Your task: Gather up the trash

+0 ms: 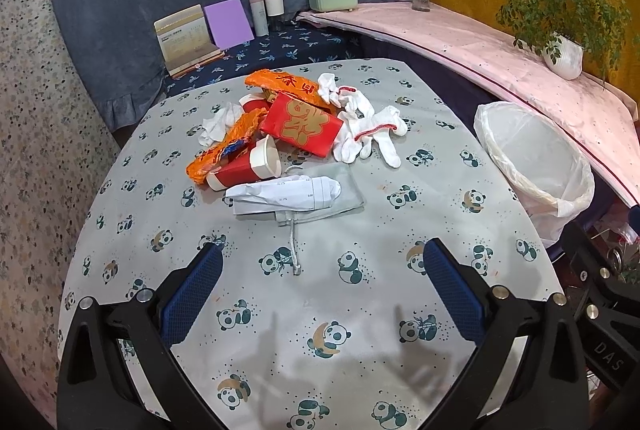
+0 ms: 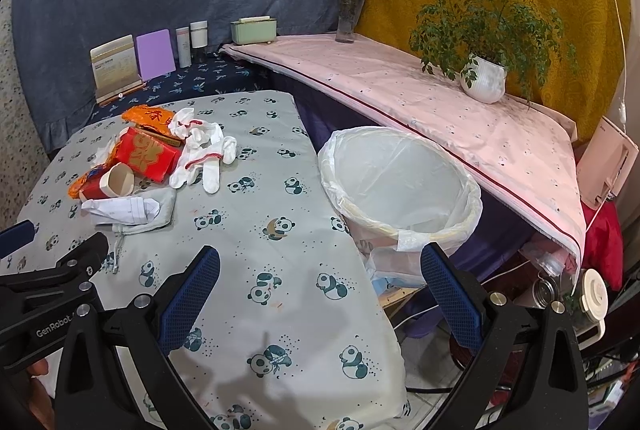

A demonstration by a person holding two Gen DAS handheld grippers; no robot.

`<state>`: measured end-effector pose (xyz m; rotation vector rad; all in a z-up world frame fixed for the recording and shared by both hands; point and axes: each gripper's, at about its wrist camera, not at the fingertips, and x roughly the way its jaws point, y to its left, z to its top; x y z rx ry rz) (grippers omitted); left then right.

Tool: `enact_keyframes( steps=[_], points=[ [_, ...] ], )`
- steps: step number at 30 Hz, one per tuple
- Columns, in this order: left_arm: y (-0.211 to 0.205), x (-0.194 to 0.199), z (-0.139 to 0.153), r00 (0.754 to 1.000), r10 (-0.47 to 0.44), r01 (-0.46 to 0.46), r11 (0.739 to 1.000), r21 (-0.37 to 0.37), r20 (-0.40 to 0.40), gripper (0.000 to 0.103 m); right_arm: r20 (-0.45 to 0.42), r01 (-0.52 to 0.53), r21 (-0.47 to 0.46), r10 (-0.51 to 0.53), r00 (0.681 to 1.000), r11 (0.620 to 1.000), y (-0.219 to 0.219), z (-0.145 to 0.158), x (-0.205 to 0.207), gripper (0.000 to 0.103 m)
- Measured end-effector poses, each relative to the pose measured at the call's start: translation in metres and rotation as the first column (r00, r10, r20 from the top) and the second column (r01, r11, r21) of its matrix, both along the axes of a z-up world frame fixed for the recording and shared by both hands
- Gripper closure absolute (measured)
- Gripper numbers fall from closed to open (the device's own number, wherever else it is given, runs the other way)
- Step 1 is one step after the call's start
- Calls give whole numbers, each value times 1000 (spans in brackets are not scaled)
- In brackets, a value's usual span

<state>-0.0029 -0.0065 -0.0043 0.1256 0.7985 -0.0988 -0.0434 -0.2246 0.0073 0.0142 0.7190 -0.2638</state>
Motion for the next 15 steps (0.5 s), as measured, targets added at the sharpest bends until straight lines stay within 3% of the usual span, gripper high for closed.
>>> enact_keyframes(
  steps=[15],
  points=[
    [20, 10, -11, 1000, 9, -9, 999, -33, -1, 7, -16, -2, 6, 2, 1000, 1000, 4, -8, 7, 7]
  ],
)
